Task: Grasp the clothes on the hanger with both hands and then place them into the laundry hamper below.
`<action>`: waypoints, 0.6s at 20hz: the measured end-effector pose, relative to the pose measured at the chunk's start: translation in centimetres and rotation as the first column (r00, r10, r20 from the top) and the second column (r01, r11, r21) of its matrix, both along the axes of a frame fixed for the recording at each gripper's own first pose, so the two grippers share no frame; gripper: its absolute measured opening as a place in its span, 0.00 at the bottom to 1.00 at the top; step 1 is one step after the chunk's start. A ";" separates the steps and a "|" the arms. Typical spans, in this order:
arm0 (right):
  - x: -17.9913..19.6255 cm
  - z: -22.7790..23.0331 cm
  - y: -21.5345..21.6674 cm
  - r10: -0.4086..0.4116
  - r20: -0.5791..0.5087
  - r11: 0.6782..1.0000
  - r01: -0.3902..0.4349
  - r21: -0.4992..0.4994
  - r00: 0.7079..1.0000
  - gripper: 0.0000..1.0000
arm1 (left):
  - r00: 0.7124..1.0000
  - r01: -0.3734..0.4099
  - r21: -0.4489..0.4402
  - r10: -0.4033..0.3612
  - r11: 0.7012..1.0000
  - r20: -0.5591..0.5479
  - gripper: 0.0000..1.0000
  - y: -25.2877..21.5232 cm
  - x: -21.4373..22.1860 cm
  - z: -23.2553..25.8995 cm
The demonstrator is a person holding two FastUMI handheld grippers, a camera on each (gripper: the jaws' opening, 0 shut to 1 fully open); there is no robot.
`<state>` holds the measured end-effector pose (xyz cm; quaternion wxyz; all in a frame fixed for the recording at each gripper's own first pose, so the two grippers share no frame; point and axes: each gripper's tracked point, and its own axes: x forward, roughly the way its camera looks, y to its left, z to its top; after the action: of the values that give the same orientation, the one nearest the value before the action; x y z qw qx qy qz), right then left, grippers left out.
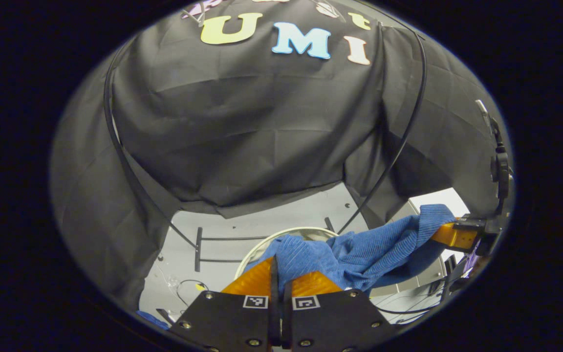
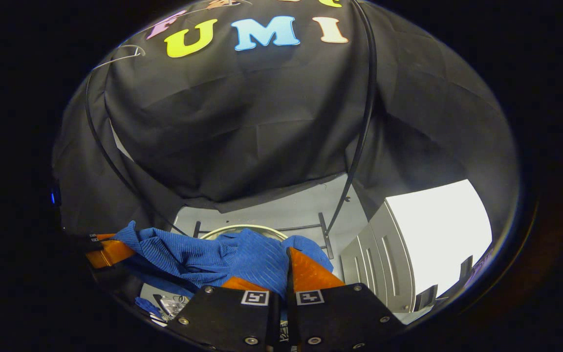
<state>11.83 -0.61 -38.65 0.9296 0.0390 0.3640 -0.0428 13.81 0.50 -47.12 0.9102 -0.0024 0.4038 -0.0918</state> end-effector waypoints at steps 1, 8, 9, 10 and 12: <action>-0.5 -0.5 0.0 0.005 -0.011 1.000 -0.005 0.003 1.000 0.06 | 1.000 -0.004 0.001 0.004 1.000 -0.009 0.05 -0.2 -0.2 -0.6; -1.3 -2.0 -0.2 -0.005 -0.071 1.000 0.004 -0.016 0.997 0.09 | 0.998 -0.023 0.023 0.024 0.999 -0.064 0.03 0.5 -1.5 -2.1; -1.7 -2.2 -0.2 -0.004 -0.078 1.000 0.003 -0.020 0.997 0.10 | 0.997 -0.026 0.021 0.028 0.999 -0.071 0.04 0.6 -1.9 -2.1; -2.0 -2.3 -0.1 -0.001 -0.086 1.000 0.000 -0.021 0.996 0.12 | 0.996 -0.027 0.012 0.028 1.000 -0.080 0.04 0.7 -2.2 -1.9; -2.6 -2.6 0.1 0.011 -0.107 1.000 -0.013 -0.017 0.994 0.21 | 0.996 -0.028 0.029 0.030 0.999 -0.078 0.02 1.3 -2.5 -1.3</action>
<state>9.23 -0.47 -41.26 0.9093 0.0261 0.4132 -0.0427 11.33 1.82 -48.44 0.8948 0.0008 0.4404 -0.0730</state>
